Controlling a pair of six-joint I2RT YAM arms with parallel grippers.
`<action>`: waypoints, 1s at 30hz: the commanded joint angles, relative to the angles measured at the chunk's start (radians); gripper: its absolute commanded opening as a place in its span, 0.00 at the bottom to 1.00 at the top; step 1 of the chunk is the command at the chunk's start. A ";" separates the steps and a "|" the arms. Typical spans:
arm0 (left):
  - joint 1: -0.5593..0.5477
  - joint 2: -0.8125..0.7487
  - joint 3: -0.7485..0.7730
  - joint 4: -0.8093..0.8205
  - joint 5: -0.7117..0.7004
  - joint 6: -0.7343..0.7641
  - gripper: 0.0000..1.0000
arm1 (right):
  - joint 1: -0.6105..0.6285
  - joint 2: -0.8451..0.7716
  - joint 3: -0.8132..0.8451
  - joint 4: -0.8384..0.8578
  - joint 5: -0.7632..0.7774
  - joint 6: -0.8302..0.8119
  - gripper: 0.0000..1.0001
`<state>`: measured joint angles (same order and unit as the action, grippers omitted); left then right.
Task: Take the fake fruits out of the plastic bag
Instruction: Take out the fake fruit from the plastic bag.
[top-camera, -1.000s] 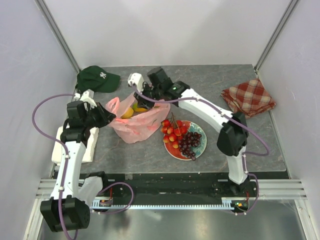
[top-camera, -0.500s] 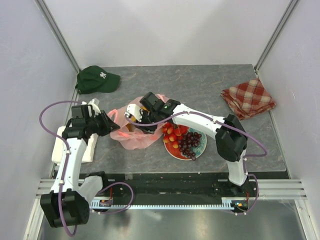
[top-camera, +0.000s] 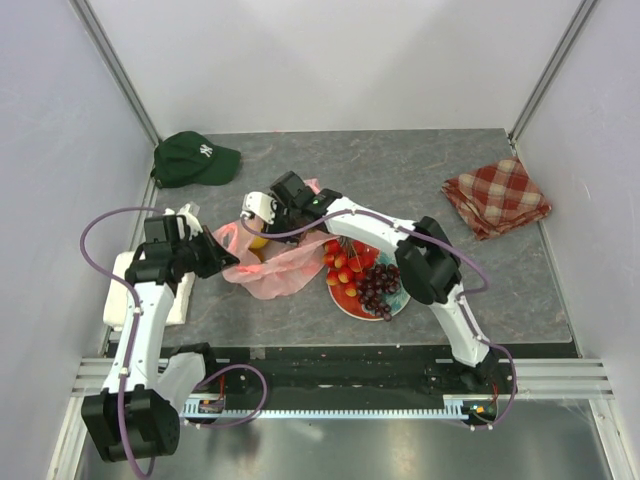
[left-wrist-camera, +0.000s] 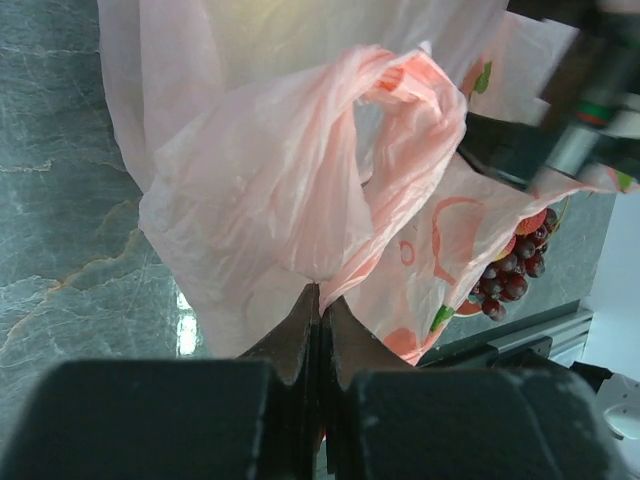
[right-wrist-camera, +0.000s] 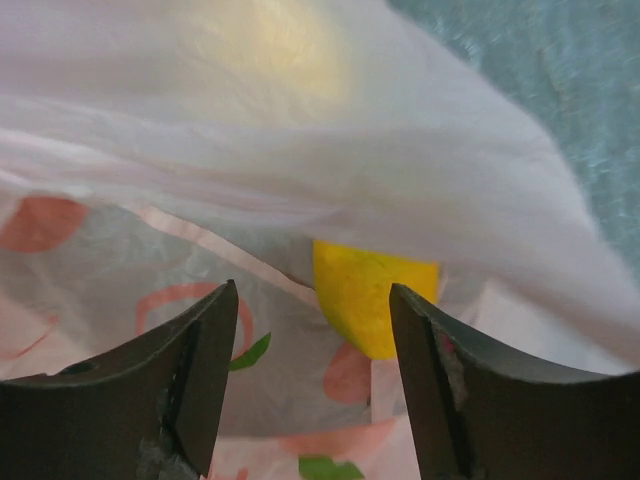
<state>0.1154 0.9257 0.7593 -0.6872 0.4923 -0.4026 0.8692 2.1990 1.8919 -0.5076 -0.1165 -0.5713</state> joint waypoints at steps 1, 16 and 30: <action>-0.005 -0.021 -0.005 0.035 0.031 -0.004 0.02 | -0.012 0.102 0.076 0.046 0.054 -0.099 0.73; -0.003 -0.016 -0.011 0.058 0.074 0.007 0.02 | -0.044 0.139 0.118 0.155 0.064 -0.208 0.76; -0.003 -0.025 -0.012 0.061 0.088 0.010 0.02 | -0.044 0.076 0.079 0.172 0.028 -0.407 0.77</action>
<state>0.1154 0.9188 0.7464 -0.6544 0.5350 -0.4023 0.8227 2.3554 1.9862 -0.3672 -0.0555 -0.8978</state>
